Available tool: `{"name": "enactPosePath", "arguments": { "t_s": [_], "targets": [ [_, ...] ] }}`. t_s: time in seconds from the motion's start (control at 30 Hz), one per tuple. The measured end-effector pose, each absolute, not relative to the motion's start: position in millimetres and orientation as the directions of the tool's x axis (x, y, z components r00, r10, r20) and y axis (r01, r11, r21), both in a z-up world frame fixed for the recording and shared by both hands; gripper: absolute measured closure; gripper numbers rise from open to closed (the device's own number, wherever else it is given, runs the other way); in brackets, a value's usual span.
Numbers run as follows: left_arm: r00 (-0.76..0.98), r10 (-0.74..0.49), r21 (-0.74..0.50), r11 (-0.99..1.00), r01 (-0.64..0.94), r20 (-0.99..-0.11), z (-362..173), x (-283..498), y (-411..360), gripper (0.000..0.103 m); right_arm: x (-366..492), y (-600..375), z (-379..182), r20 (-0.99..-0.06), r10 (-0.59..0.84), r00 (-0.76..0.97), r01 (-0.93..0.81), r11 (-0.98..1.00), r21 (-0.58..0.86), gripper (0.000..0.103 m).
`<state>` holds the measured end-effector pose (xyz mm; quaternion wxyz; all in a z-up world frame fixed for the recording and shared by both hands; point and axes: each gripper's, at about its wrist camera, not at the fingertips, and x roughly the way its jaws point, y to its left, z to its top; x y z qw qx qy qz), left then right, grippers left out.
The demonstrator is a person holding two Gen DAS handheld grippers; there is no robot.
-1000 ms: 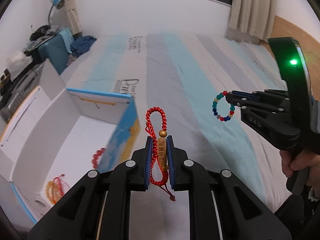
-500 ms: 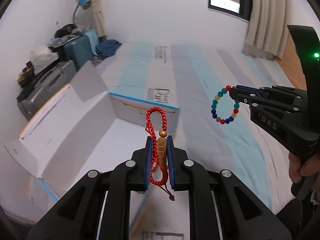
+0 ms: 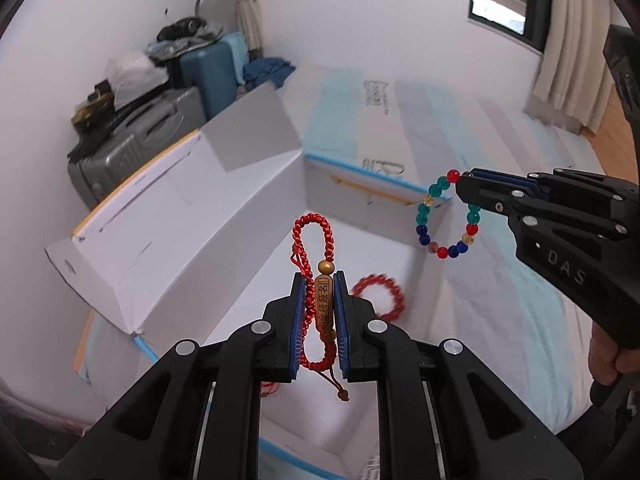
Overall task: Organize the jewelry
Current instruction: 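Carry the red string bracelet and multicolour bracelet over the box with both tools, then open both tools to drop the two bracelets into the box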
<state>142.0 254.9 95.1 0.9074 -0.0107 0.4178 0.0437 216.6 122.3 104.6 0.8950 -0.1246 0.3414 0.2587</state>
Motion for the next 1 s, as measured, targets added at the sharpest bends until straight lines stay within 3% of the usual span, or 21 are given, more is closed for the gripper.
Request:
{"name": "enactPosePath", "arguments": {
  "t_s": [0.57, 0.8, 1.0],
  "targets": [
    [0.357, 0.011, -0.009, 0.998, -0.056, -0.934, -8.0, 174.8, 306.2, 0.09, 251.0, 193.8, -3.0, -0.904, 0.258, 0.34, -0.647, 0.762, -0.026, 0.094],
    [0.242, 0.005, -0.002, 1.0, -0.03, -0.97, -34.7, 187.7, 312.4, 0.09, 259.0, 202.4, -26.9, -0.933, 0.211, 0.291, -0.65, 0.759, -0.031, 0.094],
    [0.273, 0.04, 0.028, 0.999, -0.046, -0.961, -30.7, 185.6, 312.1, 0.084, 257.0, 198.3, -26.0, -0.921, 0.229, 0.315, -0.638, 0.77, -0.027, 0.092]
  ]
}}
